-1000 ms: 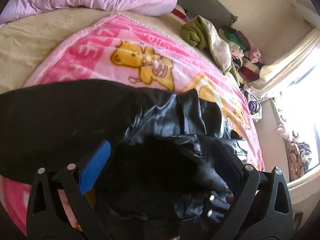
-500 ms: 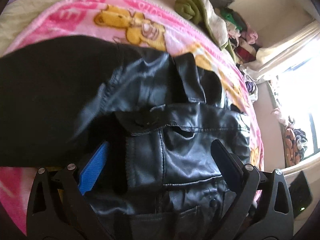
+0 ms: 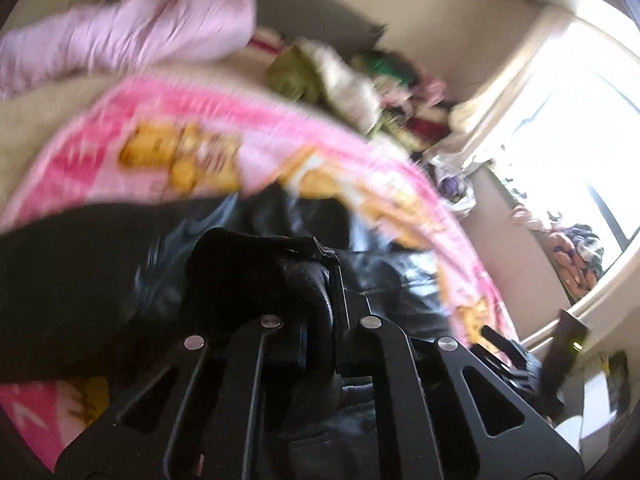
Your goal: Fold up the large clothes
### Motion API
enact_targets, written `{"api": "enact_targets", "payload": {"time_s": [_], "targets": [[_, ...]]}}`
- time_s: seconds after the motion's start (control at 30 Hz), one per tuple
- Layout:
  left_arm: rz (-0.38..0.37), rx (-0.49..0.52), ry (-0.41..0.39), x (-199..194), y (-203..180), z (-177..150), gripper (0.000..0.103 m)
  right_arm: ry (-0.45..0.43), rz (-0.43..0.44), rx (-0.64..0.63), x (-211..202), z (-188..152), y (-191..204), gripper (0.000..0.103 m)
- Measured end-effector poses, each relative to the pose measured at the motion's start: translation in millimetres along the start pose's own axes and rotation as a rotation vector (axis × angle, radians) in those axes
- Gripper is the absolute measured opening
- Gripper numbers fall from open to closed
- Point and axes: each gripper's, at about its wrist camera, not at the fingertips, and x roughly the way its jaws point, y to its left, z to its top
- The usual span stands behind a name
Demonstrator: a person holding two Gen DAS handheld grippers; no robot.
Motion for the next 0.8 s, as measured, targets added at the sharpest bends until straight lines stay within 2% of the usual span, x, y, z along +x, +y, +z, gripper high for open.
{"api": "enact_targets", "payload": {"time_s": [0.1,0.17,0.37,0.47,0.53,0.6,0.67,0.7,0.73,0.8], "targets": [[0.023,0.056,-0.055,-14.0,-10.2,9.6,0.003,-0.034,-0.005,0.049,-5.1,9.9,-11.5,0.098],[0.079,0.072,-0.05,-9.9,-4.4,9.2,0.003,-0.047,-0.016,0.063,-4.4,15.4,-14.7,0.098],[0.168,0.007,0.053,28.4,39.2,-9.9,0.004,-0.025,-0.01,0.089,15.8,26.3,-14.1,0.097],[0.206,-0.006,0.101,40.8,58.9,-24.3,0.005,0.0,-0.014,0.072,32.5,31.9,-9.4,0.088],[0.24,-0.006,0.122,47.4,68.1,-32.7,0.007,0.029,-0.025,0.055,52.0,35.4,-7.3,0.087],[0.259,-0.011,0.141,50.1,75.1,-40.7,0.01,0.062,-0.072,0.05,71.2,36.9,-10.8,0.086],[0.271,-0.026,0.162,54.9,83.2,-46.6,0.012,0.124,-0.125,0.033,95.7,34.8,-16.5,0.086],[0.275,-0.026,0.17,56.8,85.3,-49.3,0.015,0.194,-0.174,0.04,117.2,30.0,-25.4,0.085],[0.27,-0.024,0.18,58.6,85.5,-51.3,0.016,0.229,-0.191,0.049,128.1,25.7,-31.8,0.085],[0.274,-0.013,0.191,61.9,84.4,-53.7,0.023,0.258,-0.233,0.054,141.2,18.1,-39.9,0.085]]}}
